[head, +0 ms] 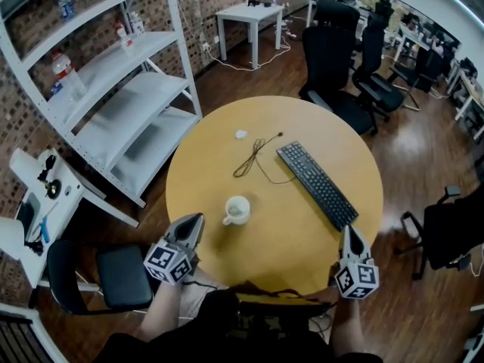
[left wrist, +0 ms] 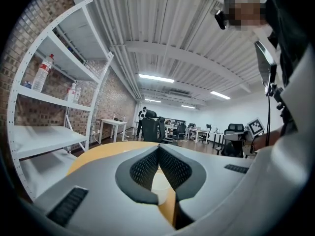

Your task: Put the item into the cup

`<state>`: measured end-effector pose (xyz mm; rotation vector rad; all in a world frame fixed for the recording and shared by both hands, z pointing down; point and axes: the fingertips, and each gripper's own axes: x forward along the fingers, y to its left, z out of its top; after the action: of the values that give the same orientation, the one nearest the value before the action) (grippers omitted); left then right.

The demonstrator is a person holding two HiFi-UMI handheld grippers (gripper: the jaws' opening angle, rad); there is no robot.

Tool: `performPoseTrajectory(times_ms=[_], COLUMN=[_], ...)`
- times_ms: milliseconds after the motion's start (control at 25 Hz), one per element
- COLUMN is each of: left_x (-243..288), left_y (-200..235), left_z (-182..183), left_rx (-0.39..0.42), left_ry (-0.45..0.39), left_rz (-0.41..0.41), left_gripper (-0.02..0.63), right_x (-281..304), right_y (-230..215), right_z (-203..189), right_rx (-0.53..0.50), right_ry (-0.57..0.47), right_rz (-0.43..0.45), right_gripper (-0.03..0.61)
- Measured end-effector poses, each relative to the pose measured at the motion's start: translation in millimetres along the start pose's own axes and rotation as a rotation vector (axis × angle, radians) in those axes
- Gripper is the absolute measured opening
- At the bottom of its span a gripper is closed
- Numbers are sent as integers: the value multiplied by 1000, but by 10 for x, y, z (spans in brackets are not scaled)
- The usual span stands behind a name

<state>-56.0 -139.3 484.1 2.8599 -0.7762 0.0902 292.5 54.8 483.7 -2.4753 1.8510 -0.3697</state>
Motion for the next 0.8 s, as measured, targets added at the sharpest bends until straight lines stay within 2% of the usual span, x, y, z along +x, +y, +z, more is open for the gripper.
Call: performPoseTrajectory(times_ms=[520, 800], left_x=[28, -9], left_y=[27, 36], left_z=[-93, 18], left_rx=[-11, 30], left_ry=[8, -55], left_rz=[42, 66], left_gripper=[-5, -5], right_x=[76, 58], right_y=[-152, -142], right_z=[29, 29], right_rx=[-22, -25], right_ry=[19, -4], right_rz=[11, 21], right_gripper=[6, 6])
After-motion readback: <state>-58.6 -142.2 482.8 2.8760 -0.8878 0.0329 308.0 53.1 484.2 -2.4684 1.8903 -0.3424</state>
